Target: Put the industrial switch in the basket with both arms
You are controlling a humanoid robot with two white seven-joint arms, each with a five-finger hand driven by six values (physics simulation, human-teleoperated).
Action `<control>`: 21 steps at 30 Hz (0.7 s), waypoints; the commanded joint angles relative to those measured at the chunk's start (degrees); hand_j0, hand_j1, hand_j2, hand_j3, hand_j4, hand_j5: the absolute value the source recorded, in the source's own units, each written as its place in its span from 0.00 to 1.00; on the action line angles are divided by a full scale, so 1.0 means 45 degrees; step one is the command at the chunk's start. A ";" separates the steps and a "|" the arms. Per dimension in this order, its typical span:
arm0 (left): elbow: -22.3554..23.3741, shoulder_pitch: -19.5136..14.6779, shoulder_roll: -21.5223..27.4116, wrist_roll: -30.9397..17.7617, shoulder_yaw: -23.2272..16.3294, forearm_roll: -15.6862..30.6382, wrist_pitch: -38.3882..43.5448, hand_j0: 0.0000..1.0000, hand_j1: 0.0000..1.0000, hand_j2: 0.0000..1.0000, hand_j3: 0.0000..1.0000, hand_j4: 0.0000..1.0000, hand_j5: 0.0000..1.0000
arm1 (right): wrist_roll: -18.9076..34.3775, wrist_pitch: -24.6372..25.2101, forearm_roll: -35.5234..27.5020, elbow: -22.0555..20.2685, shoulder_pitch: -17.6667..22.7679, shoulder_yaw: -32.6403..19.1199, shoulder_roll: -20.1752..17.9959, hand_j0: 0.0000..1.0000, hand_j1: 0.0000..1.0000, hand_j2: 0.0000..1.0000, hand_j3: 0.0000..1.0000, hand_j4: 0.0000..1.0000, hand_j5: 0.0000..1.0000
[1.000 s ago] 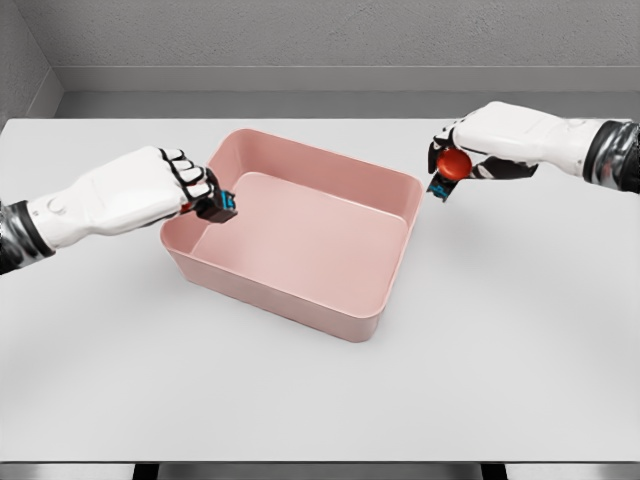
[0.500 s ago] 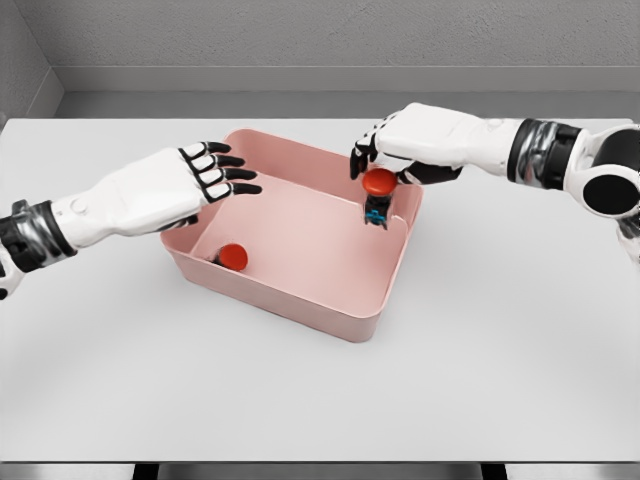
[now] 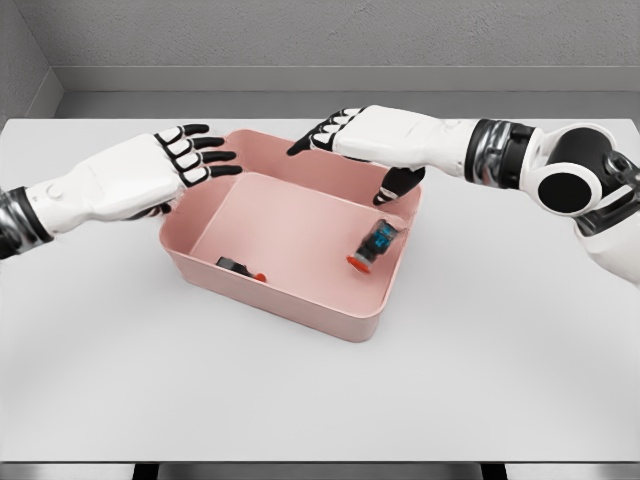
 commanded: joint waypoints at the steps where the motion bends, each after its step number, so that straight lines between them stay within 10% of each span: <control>1: 0.0138 0.0000 0.0752 0.0043 0.0033 0.0455 0.0003 1.00 1.00 1.00 1.00 1.00 1.00 | -0.0006 0.0015 -0.0003 -0.0005 0.0000 -0.0061 -0.0031 1.00 1.00 1.00 1.00 1.00 1.00; 6: 0.0490 0.0156 0.2003 0.0043 0.0111 0.1724 0.0003 1.00 1.00 1.00 1.00 1.00 1.00 | -0.0006 -0.0296 -0.0081 0.0015 0.0214 -0.1310 -0.1104 1.00 1.00 1.00 1.00 1.00 1.00; 15: 0.0431 0.0254 0.2354 -0.0094 0.0091 0.1921 0.0003 1.00 1.00 1.00 1.00 1.00 1.00 | -0.0006 -0.4671 -0.0511 0.0952 0.5566 -0.7385 -0.3156 1.00 1.00 1.00 1.00 1.00 1.00; 21: 0.0412 0.0254 0.2335 -0.0094 0.0091 0.1921 0.0003 1.00 1.00 1.00 1.00 1.00 1.00 | -0.0006 -0.5102 -0.0511 0.0835 0.6328 -0.7600 -0.3136 1.00 1.00 1.00 1.00 1.00 1.00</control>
